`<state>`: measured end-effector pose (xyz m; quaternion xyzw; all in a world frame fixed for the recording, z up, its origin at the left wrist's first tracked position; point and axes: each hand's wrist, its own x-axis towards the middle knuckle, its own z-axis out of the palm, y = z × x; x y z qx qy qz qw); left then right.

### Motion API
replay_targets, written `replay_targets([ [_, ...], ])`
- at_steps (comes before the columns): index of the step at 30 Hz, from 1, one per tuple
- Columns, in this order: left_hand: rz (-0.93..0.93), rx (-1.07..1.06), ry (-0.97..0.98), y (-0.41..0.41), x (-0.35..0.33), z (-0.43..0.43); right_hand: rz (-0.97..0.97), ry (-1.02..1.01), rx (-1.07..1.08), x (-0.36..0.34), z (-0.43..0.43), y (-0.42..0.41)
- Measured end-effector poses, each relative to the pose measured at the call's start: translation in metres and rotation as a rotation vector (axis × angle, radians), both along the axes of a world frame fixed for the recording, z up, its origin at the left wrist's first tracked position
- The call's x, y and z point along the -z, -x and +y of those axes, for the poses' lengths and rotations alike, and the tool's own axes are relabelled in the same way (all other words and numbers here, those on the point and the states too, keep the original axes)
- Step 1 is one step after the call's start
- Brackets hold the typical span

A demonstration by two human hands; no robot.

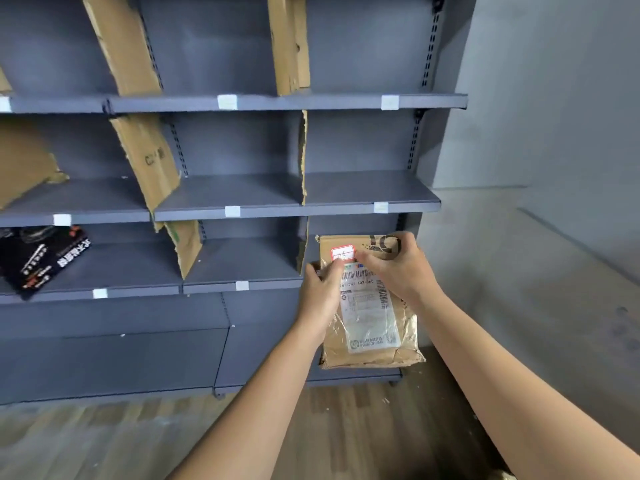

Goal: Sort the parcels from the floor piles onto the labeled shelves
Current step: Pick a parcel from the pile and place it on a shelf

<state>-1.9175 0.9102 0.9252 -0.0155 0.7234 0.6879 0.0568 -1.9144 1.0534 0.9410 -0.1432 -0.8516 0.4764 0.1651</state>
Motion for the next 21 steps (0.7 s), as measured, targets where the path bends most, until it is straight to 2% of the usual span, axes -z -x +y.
replay_targets([
  [12, 0.106, -0.073, 0.045, 0.08, -0.067, -0.196, 0.101, -0.052, -0.053, -0.064, -0.192, 0.091],
  [21, 0.171, -0.117, 0.124, 0.121, -0.1, -0.281, 0.172, -0.092, -0.068, -0.101, -0.279, 0.133],
])
